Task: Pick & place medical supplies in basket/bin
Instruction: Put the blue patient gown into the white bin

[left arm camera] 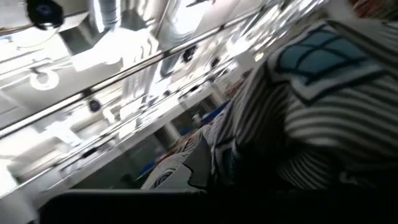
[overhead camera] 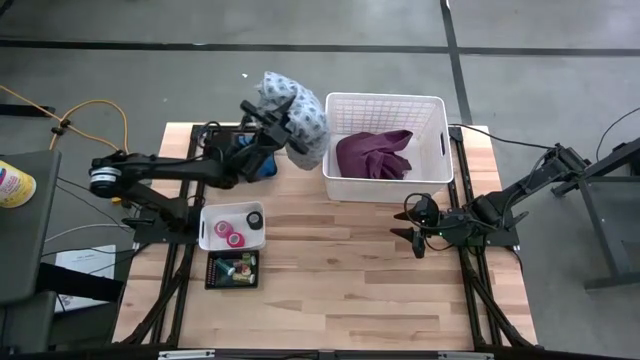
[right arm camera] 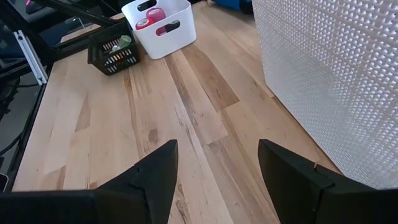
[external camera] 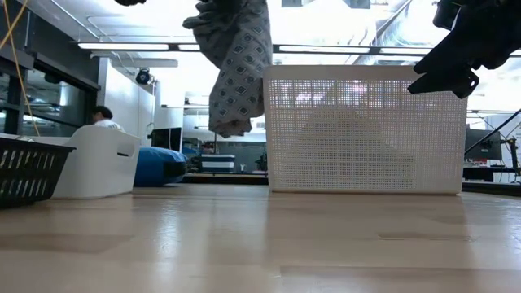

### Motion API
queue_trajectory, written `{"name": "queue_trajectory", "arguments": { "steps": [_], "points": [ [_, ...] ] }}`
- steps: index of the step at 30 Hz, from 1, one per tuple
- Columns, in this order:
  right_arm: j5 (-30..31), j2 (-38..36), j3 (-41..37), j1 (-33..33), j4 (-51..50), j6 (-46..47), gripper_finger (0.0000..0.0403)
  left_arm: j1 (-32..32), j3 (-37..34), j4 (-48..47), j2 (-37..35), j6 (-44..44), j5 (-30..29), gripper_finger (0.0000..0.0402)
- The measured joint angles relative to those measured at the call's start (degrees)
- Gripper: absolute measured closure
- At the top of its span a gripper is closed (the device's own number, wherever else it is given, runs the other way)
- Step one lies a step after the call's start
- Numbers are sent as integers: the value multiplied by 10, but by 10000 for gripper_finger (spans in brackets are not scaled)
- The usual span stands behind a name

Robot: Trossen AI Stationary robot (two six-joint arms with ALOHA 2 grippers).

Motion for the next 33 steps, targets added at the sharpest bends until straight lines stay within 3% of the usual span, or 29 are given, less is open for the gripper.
{"name": "queue_trajectory", "arguments": {
  "steps": [9, 26, 33],
  "points": [
    [0, 0, 0, 0, 0, 0, 192, 42, 54, -1, 56, -83, 113, 393],
    [0, 0, 0, 0, 0, 0, 192, 52, 321, -35, 249, -101, 164, 393],
    [0, 0, 0, 0, 0, 0, 192, 52, 350, -46, 296, -155, 190, 393]
  ]
}}
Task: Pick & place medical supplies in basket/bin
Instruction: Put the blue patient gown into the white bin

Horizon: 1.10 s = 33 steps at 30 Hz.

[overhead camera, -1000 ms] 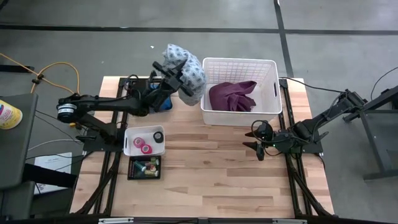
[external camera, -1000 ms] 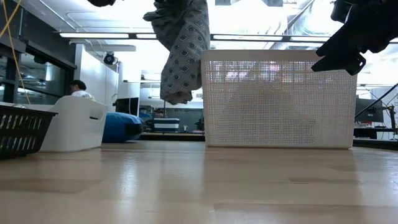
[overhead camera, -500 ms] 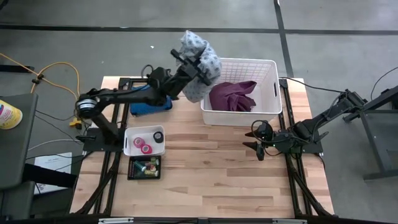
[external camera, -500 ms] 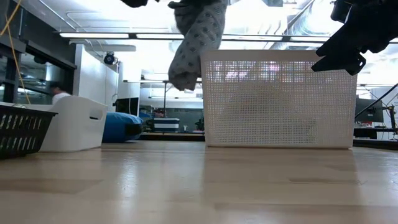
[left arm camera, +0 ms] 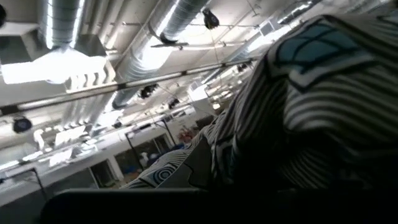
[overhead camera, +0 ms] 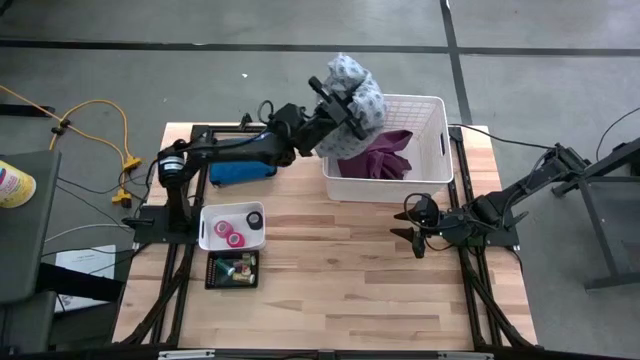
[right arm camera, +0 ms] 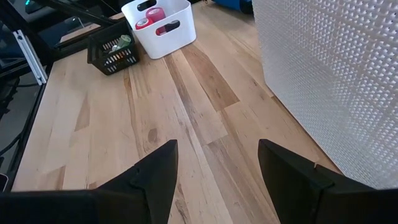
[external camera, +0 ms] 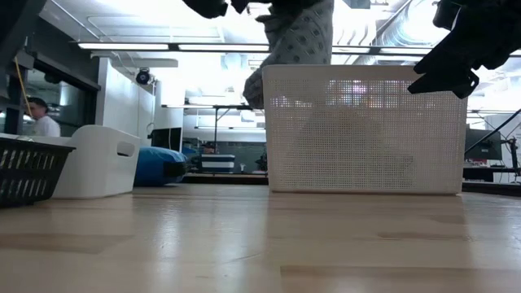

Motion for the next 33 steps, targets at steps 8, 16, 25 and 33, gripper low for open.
{"name": "queue_trajectory", "arguments": {
  "steps": [8, 16, 25, 33],
  "points": [
    [0, 0, 0, 0, 0, 0, 192, 0, 1, -56, 49, -52, 17, 393],
    [0, 0, 0, 0, 0, 0, 192, -2, 1, -81, 100, -84, 38, 393],
    [0, 0, 0, 0, 0, 0, 192, -3, 1, -99, 124, -100, 92, 393],
    [0, 0, 0, 0, 0, 0, 192, -2, 0, -147, 125, -116, 95, 393]
  ]
}}
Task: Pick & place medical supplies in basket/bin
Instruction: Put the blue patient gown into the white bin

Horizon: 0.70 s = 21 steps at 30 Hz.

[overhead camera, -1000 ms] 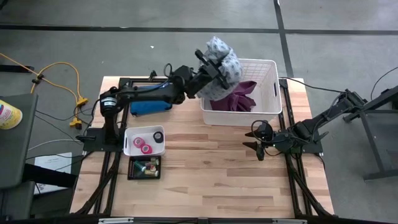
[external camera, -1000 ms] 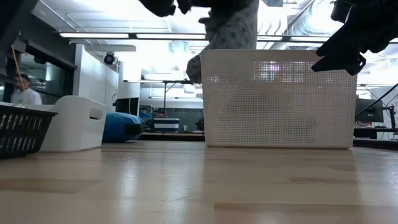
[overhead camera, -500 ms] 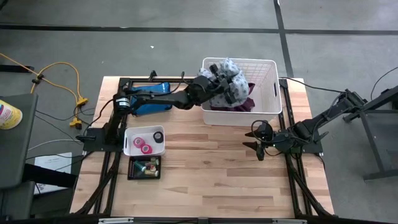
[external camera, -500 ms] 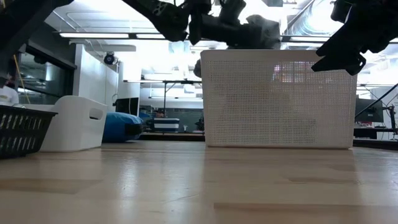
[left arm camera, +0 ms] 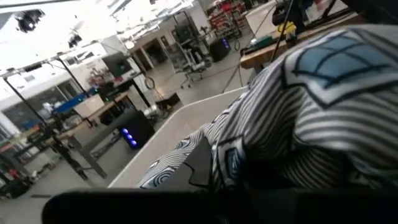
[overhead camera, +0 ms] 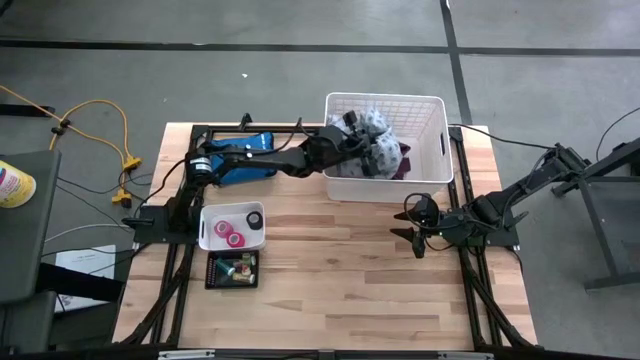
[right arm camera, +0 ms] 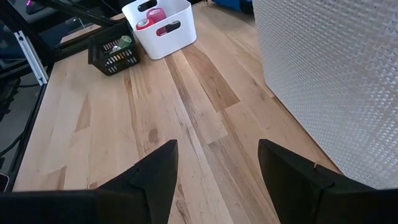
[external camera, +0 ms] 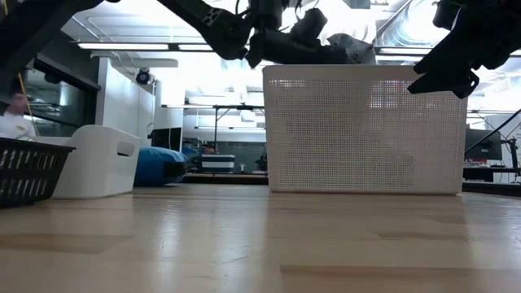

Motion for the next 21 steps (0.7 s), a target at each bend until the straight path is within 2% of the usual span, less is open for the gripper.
{"name": "queue_trajectory", "arguments": {
  "steps": [5, 21],
  "points": [
    [0, 0, 0, 0, 0, 0, 192, 0, 0, -12, 0, -23, 40, 393],
    [0, 0, 0, 0, 0, 0, 192, 0, 0, -12, 0, -39, 38, 393]
  ]
}}
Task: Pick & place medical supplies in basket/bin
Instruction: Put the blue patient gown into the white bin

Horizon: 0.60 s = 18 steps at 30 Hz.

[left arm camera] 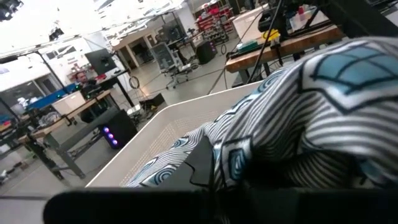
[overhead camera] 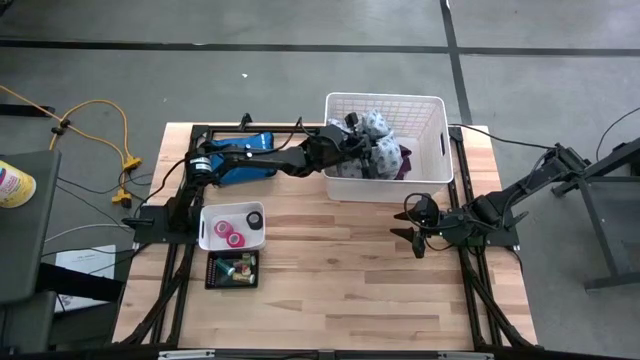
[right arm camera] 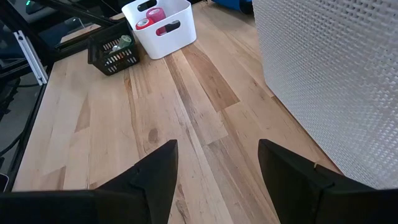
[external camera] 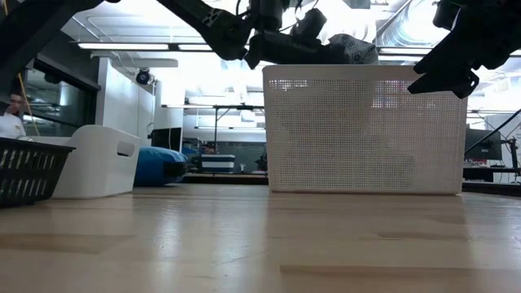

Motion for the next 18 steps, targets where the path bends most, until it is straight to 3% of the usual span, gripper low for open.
{"name": "queue_trajectory", "arguments": {
  "steps": [10, 18],
  "points": [
    [0, 0, 0, 0, 0, 0, 192, 0, 0, -17, 0, -31, -33, 389],
    [0, 0, 0, 0, 0, 0, 192, 0, 0, -20, 0, -53, -25, 329]
  ]
}}
